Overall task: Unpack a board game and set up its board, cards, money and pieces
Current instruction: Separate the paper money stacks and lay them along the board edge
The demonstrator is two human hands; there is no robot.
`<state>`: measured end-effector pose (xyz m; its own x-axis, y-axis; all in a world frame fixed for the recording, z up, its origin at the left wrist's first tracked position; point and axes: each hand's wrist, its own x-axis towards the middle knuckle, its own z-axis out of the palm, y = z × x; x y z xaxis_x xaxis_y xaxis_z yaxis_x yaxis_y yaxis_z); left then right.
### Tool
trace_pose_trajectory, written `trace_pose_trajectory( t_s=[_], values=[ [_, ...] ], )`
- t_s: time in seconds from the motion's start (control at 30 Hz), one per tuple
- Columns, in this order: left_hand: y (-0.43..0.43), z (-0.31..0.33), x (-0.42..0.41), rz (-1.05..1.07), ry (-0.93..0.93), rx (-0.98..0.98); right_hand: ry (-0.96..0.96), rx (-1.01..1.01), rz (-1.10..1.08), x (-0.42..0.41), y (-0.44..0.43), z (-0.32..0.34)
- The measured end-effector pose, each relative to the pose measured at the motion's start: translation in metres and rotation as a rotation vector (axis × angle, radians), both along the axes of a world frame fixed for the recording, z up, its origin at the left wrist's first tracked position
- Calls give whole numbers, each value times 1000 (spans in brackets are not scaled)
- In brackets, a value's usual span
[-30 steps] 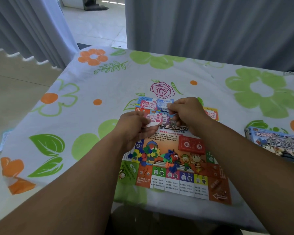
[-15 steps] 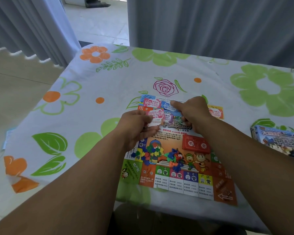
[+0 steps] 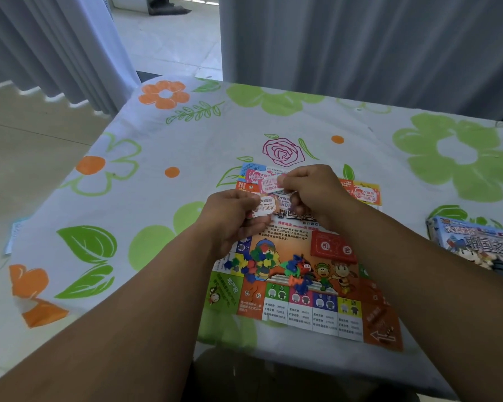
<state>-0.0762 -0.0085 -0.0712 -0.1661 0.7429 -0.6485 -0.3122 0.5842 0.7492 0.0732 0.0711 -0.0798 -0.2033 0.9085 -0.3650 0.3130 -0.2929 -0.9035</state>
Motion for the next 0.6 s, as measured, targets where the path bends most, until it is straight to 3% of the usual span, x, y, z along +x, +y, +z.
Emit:
trace_pose_trajectory(
  t_s=[0.13, 0.3, 0.6],
  values=[
    [-3, -1, -10, 19, 3, -21, 45, -16, -96, -16, 5, -2],
    [-4, -2, -19, 24, -7, -27, -34, 19, -221, -39, 8, -10],
    [-2, -1, -21, 27, 1, -34, -135, -24, -229, -45, 9, -12]
  ],
)
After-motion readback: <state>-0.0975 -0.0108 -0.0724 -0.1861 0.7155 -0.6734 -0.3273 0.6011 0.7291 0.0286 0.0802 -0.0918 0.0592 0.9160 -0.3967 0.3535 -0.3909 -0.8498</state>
